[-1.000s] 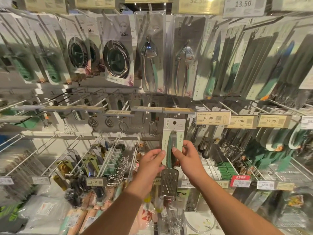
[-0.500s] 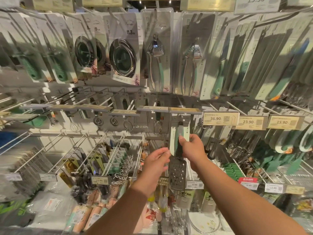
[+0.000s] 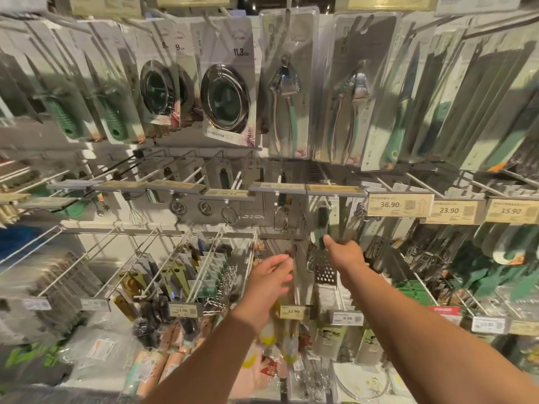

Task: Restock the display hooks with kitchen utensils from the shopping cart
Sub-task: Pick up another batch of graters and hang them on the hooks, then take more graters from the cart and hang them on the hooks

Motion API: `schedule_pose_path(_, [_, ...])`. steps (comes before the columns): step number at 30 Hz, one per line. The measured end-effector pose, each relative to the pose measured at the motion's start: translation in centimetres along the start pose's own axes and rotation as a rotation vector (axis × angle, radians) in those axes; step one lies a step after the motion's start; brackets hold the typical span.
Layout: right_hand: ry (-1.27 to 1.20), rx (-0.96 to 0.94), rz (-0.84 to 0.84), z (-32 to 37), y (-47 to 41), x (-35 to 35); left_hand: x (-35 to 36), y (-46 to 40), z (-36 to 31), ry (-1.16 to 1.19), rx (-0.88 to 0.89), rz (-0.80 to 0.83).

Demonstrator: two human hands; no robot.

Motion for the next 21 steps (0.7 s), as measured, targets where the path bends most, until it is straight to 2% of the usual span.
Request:
schedule_pose_path(4, [-0.002,0.069,0.039,-3.4,1.4,-1.4,0.8,-0.8,0.6,-0.033,-0.030,0.029])
schedule_pose_path(10, [-0.136,0.163,0.035,-7.0,4.7,-5.5,5.1,-1.5,1.9,-0.174,-0.104,0.128])
schedule_pose_path(16, [-0.125,0.123,-0.153,-9.8,10.5,-13.0,12.2,-1.6,5.9,-0.449,-0.144,0.295])
schedule_pose_path(21, [-0.127,0.200,-0.353,-15.9,16.7,-21.5,21.1,0.5,10.2,-0.644,-0.160,0.460])
Point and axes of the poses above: each hand's wrist, its own y-axis away from the middle knuckle, its own x-axis out of the palm, z = x × y, the point moved 5 cm from there along -y, towards the middle knuckle, and after that the axes turned 10 degrees about -x, right-handed, at the moved point
